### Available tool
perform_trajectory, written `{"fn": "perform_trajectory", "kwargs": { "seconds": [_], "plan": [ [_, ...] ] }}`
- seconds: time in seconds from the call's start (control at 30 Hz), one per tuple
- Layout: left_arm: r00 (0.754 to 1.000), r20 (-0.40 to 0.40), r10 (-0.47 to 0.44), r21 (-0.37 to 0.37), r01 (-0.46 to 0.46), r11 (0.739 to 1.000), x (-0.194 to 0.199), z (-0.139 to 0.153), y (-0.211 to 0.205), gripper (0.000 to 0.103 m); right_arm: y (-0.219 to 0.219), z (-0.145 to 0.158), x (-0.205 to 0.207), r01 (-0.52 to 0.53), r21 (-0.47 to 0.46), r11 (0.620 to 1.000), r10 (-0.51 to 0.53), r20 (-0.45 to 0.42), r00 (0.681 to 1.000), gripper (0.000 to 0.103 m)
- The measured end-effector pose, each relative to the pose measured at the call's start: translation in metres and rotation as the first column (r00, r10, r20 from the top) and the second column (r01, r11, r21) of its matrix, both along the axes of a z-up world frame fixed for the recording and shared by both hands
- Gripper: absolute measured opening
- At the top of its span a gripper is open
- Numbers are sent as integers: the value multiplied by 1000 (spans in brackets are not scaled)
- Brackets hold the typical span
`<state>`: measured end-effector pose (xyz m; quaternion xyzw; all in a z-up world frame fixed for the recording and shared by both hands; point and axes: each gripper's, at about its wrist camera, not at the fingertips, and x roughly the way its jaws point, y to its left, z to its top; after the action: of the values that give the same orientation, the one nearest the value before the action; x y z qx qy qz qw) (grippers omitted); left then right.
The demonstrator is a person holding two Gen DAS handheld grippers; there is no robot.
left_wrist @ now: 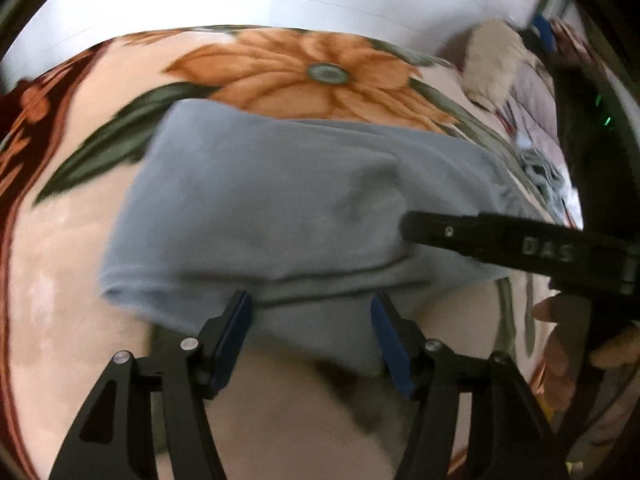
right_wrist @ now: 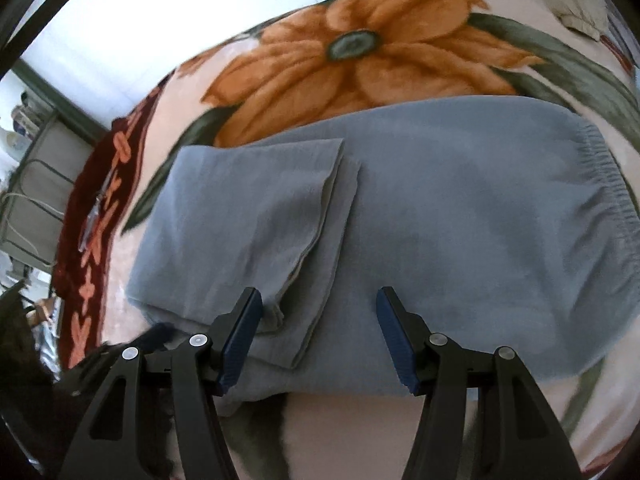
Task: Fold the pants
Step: 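Grasp the folded edge with the right gripper while the left gripper holds the pants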
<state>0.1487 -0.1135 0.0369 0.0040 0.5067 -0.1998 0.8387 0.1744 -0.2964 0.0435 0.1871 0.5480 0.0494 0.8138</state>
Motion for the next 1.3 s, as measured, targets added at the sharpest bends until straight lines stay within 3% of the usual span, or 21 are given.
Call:
{"fn": "perform_trajectory", "kwargs": {
  "seconds": [0.23, 0.4, 0.47, 0.5, 0.53, 0.6, 0.77, 1.0, 1.3],
  "plan": [
    [988, 24, 153, 13, -153, 988, -9, 7, 56, 65, 24, 0, 12, -31, 26, 999, 31, 16, 999, 61],
    [981, -26, 194, -76, -195, 978, -10, 7, 85, 65, 23, -11, 17, 17, 52, 998, -18, 17, 1000, 58],
    [978, -25, 208, -85, -209, 974, -12, 8, 91, 65, 23, -10, 17, 34, 30, 999, -35, 15, 999, 40],
    [977, -24, 213, -85, -214, 973, -12, 9, 93, 65, 23, -10, 17, 42, 1, 999, -42, 6, 999, 24],
    [976, -25, 215, -85, -216, 973, -11, 9, 94, 65, 22, -9, 19, 48, -19, 999, -48, -6, 999, 16],
    [975, -28, 222, -98, -224, 970, -11, 12, 98, 65, 17, -8, 21, 49, 34, 998, -49, -19, 999, 7],
    [972, -18, 232, -115, -233, 966, -11, 20, 102, 65, 9, 12, 29, 50, 145, 988, -48, -15, 999, 6],
    [968, -19, 252, -128, -252, 959, -15, 23, 106, 65, 8, 60, 26, 12, 146, 989, -23, 74, 997, 6],
    [966, -25, 258, -138, -259, 956, -14, 22, 105, 65, -27, 118, 15, 0, 132, 991, -21, 157, 987, 6]
  ]
}}
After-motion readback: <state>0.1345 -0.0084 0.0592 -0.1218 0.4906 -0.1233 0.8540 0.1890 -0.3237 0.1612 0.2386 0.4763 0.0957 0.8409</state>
